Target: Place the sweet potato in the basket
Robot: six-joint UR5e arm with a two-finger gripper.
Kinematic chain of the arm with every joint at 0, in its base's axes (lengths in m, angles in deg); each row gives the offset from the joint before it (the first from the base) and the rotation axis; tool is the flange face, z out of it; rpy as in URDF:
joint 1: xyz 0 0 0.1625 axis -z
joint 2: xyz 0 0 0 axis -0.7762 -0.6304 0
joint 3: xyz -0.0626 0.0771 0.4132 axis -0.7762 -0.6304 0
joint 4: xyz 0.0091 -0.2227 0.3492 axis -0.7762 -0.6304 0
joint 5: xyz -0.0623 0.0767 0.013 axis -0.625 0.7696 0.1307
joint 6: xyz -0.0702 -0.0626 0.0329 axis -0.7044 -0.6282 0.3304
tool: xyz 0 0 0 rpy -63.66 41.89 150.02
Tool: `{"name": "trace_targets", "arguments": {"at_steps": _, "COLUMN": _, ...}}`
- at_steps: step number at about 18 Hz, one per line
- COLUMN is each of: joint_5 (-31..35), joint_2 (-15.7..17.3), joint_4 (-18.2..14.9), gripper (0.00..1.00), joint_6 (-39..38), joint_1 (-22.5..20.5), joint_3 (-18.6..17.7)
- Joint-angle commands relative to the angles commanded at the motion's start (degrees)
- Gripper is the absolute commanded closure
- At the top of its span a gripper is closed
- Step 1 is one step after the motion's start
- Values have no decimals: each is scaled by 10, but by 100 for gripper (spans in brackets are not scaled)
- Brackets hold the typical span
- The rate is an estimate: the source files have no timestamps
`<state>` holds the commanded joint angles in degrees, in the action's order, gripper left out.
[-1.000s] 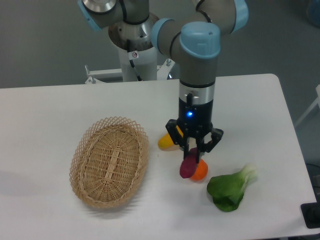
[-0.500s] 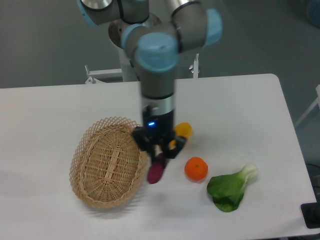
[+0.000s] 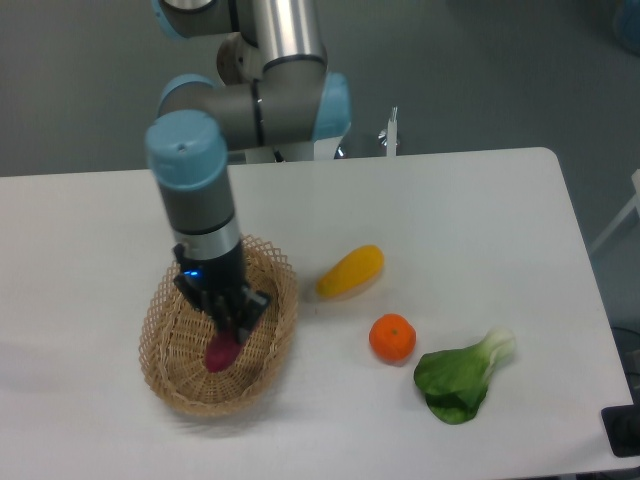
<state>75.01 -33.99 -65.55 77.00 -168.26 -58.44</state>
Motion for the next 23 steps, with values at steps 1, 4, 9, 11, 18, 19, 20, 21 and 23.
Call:
{"name": "trace_targets", "arguments": {"at_steps": 1, "joint_5": 10, "joint_2": -6, "joint_4": -1, "gripper": 70, "joint_6": 11, "joint_1": 6, "joint_3": -1}}
{"name": "trace_targets", "arguments": {"at_steps": 4, "joint_5": 17, "joint_2": -6, "joint_4": 0, "gripper": 70, "joint_6": 47, "joint_1": 7, "joint_3": -25}}
{"name": "trace_targets", "arguments": {"at_steps": 9, "joint_5": 22, "joint_2": -15, "joint_4": 0, "gripper": 70, "joint_6": 65, "joint_1": 12, "joint_3": -40}}
{"name": "trace_targets", "arguments": {"at_steps": 11, "joint_5": 24, "joint_2": -22, "joint_4": -1, "gripper": 70, "joint_6": 63, "joint_1": 15, "joint_3": -40}}
{"name": "trace_targets", "arguments": {"at_steps": 18, "joint_5": 33, "joint_2": -24, "joint_4": 2, "gripper": 12, "joint_6": 63, "joint_1": 17, "joint_3": -34}}
{"name": "trace_targets", "arguments": {"at_steps": 19, "joint_5": 39, "joint_2": -24, "joint_4": 2, "gripper": 0, "joint_6": 62, "joint_1": 17, "joint_3": -33}}
{"name": "trace_targets", "arguments": {"at_steps": 20, "joint_5": 41, "joint_2": -24, "joint_4": 2, "gripper": 0, "joint_6": 61, "joint_1": 17, "joint_3": -31}}
{"name": "trace_targets", "arguments": {"at_steps": 21, "joint_5": 41, "joint_2": -24, "joint_4": 2, "gripper": 0, "joint_6": 61, "joint_1": 17, "joint_3": -26}}
{"name": "trace_targets", "arguments": {"at_steps": 23, "joint_5": 41, "joint_2": -22, "joint_4": 0, "gripper": 0, "joint_6": 58, "joint_1": 16, "joint_3": -12}}
